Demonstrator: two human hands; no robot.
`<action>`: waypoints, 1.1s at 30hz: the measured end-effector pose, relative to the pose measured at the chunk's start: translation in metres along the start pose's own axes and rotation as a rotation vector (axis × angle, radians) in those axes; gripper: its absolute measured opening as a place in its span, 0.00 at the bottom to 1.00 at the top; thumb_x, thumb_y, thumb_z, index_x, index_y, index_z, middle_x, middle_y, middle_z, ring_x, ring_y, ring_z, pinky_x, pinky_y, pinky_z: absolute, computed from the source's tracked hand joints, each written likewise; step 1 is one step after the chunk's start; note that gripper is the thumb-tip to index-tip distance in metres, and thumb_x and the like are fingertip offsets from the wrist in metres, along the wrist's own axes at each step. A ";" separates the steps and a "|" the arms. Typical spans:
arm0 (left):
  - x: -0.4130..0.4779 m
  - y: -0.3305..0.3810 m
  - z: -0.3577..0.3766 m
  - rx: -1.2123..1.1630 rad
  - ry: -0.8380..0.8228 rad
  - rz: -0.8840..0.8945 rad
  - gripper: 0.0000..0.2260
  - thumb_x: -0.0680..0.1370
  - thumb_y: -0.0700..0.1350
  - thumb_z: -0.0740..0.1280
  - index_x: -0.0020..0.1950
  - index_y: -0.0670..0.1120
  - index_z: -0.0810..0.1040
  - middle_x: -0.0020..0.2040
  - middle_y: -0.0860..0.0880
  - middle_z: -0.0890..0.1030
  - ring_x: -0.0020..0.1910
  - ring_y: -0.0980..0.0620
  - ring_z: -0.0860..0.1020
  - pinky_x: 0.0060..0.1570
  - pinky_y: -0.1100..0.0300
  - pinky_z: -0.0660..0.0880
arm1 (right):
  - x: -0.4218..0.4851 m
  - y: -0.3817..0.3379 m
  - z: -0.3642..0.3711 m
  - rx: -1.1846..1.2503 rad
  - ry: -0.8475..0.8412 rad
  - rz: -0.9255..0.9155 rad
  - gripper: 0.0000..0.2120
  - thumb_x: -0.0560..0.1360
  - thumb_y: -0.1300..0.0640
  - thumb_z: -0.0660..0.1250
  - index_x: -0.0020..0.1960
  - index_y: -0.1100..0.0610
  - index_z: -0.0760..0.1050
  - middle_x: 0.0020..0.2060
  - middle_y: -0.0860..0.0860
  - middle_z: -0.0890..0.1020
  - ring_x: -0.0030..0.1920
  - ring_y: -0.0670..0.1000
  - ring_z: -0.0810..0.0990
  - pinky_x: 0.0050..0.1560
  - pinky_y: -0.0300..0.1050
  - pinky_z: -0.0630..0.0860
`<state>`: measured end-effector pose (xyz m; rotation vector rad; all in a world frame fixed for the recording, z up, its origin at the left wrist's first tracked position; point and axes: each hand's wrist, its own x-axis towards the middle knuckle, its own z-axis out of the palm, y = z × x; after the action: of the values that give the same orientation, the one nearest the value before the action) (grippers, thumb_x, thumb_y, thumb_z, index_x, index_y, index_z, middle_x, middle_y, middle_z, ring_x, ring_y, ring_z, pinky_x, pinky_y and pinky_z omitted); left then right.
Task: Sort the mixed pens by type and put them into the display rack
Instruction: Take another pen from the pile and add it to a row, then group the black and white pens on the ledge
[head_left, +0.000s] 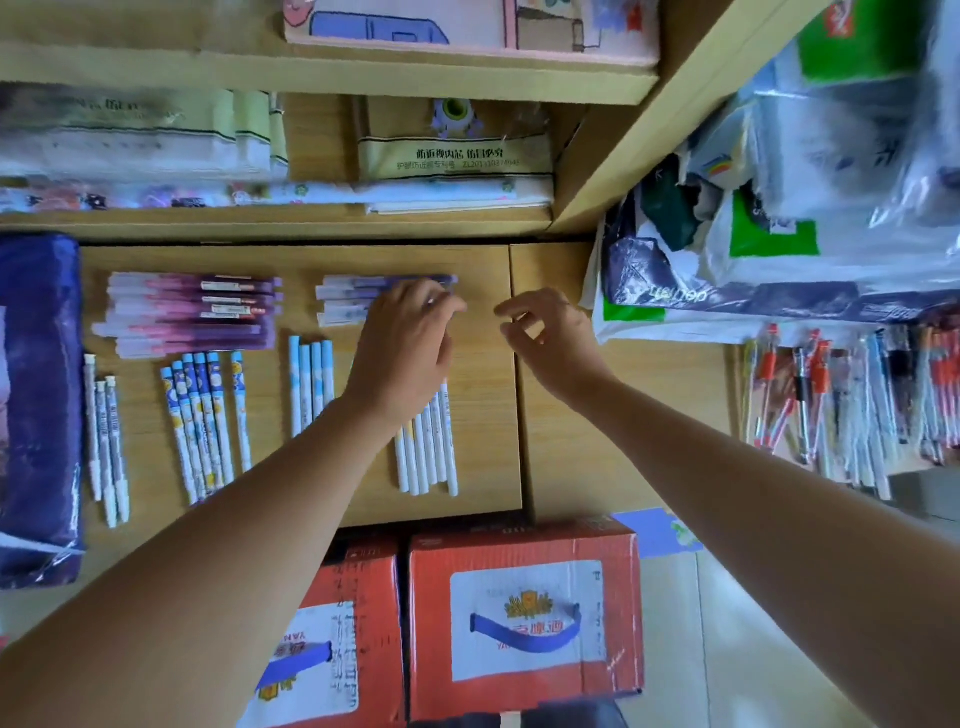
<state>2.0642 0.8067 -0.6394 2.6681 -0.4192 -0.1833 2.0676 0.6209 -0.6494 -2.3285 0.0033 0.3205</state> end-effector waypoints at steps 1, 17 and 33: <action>0.001 0.010 0.004 -0.009 -0.014 0.022 0.14 0.72 0.35 0.66 0.57 0.43 0.79 0.52 0.44 0.78 0.54 0.41 0.75 0.52 0.48 0.71 | -0.007 0.005 -0.005 0.018 0.009 0.012 0.08 0.73 0.62 0.67 0.50 0.55 0.82 0.47 0.51 0.81 0.42 0.48 0.80 0.47 0.44 0.77; 0.001 0.241 0.110 -0.061 -0.190 0.098 0.16 0.73 0.37 0.65 0.60 0.45 0.78 0.56 0.46 0.78 0.58 0.45 0.74 0.59 0.50 0.71 | -0.136 0.176 -0.161 0.081 -0.023 0.184 0.09 0.76 0.64 0.64 0.51 0.56 0.81 0.38 0.48 0.81 0.38 0.50 0.80 0.43 0.46 0.78; 0.046 0.394 0.195 0.152 -0.387 -0.037 0.31 0.77 0.48 0.66 0.77 0.55 0.57 0.79 0.42 0.47 0.78 0.41 0.47 0.73 0.39 0.51 | -0.158 0.331 -0.302 -0.247 -0.065 0.444 0.17 0.78 0.57 0.60 0.67 0.56 0.69 0.51 0.56 0.81 0.45 0.58 0.80 0.42 0.49 0.78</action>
<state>1.9669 0.3757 -0.6466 2.7893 -0.5205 -0.7121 1.9506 0.1600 -0.6434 -2.5462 0.4789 0.6472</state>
